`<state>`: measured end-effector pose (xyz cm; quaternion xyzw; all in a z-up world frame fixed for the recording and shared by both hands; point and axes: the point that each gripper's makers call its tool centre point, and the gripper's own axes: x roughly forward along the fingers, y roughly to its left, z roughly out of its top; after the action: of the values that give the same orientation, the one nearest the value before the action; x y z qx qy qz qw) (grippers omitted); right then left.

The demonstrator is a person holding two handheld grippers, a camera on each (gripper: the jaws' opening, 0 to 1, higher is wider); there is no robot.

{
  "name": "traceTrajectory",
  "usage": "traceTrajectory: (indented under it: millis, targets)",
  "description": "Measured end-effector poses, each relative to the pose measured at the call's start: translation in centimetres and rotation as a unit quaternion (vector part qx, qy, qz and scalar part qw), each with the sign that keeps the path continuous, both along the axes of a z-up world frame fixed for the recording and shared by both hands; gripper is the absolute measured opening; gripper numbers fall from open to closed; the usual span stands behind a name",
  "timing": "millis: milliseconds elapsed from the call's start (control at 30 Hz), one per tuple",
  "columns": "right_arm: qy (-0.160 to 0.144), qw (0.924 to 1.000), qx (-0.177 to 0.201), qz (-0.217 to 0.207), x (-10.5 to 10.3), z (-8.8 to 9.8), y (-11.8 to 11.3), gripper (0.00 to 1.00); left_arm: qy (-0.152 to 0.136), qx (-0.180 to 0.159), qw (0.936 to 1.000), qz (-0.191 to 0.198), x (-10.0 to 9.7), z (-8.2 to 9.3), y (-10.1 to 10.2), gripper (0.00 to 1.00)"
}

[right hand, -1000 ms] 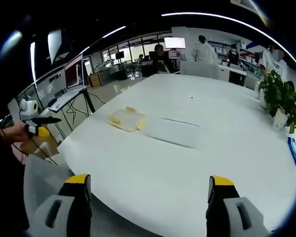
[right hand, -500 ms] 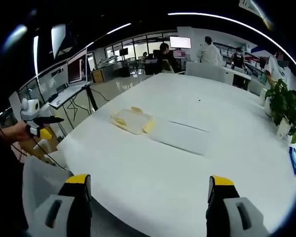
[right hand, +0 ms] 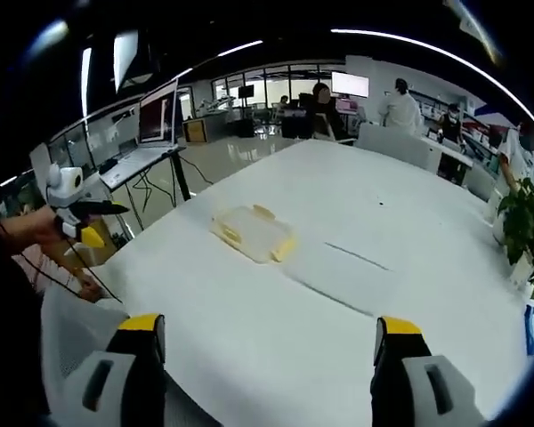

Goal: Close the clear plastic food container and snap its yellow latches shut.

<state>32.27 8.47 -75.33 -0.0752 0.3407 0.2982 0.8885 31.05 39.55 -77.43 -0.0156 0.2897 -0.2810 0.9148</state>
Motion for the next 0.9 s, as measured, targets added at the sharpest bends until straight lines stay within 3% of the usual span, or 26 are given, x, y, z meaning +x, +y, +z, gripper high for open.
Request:
traceTrajectory:
  millis: [333,500,667,900]
  targets:
    - [0.004,0.9991,-0.005,0.043,2.6,-0.5,0.7,0.99,0.006,0.028,0.9995,-0.012,2.4,0.3,-0.2,0.99]
    - [0.007,0.9969,-0.026,0.075,3.9,-1.5,0.4,0.99,0.008,0.048,0.9985,-0.024,3.4,0.0,-0.6,0.99]
    - [-0.005,0.9959,-0.028,0.086,5.1,-1.2,0.4,0.98,0.015,0.074,0.996,-0.047,3.7,-0.5,-0.9,0.99]
    - [-0.003,0.9943,-0.031,0.102,5.5,-1.7,0.2,0.98,0.02,0.078,0.9955,-0.05,4.1,-0.8,-1.1,0.99]
